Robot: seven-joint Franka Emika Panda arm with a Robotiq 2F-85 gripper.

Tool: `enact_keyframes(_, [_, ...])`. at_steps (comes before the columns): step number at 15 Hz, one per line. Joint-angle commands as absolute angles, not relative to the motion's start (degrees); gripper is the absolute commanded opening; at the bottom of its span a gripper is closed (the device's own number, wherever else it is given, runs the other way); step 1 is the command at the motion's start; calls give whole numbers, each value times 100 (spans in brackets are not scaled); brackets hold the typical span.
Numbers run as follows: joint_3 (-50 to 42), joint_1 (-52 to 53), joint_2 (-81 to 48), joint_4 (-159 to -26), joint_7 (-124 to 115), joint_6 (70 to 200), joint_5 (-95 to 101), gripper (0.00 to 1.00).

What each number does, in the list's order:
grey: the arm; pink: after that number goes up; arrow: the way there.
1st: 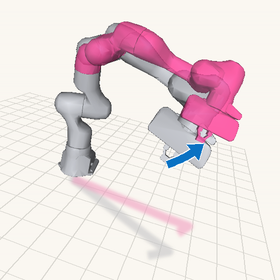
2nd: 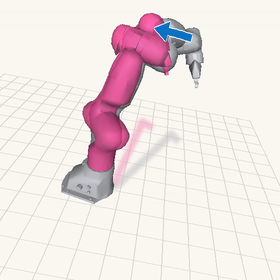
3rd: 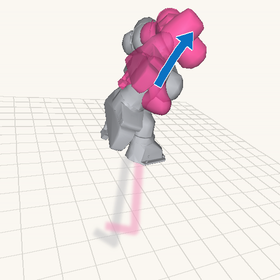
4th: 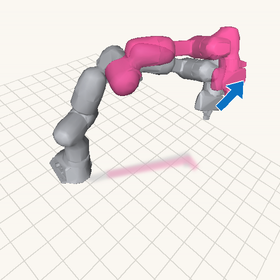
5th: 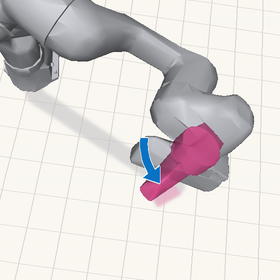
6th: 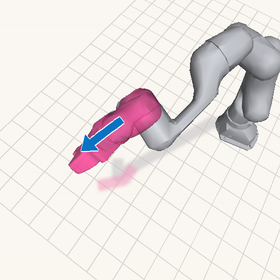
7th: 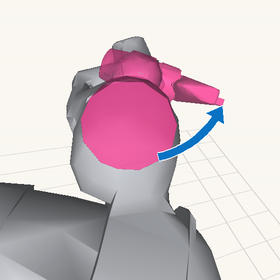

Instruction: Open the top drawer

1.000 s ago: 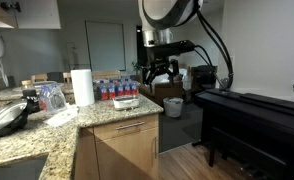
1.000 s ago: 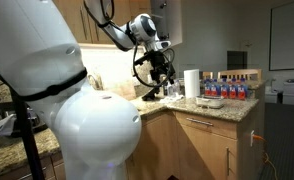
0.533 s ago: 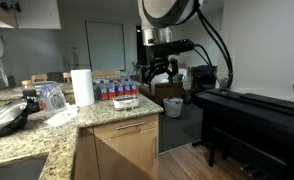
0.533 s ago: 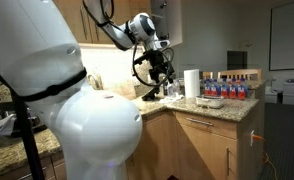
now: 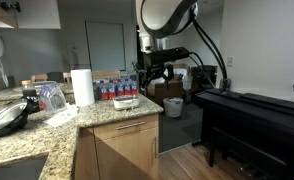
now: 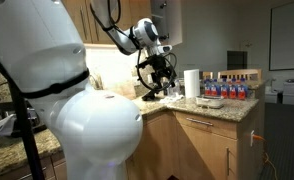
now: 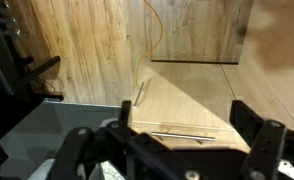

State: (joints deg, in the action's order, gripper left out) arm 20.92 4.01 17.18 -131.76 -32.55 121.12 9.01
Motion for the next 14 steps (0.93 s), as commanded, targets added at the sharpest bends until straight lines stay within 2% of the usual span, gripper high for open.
enact_keyframes(1, [1897, 475, 1164, -13054, -3119, 12449, 1116, 100])
enact_keyframes(6, [1712, 603, 353, -12647, -2675, 12574, 1163, 100])
enact_keyframes(14, [1322, 1039, -1049, -11636, -2044, 12089, 1729, 100])
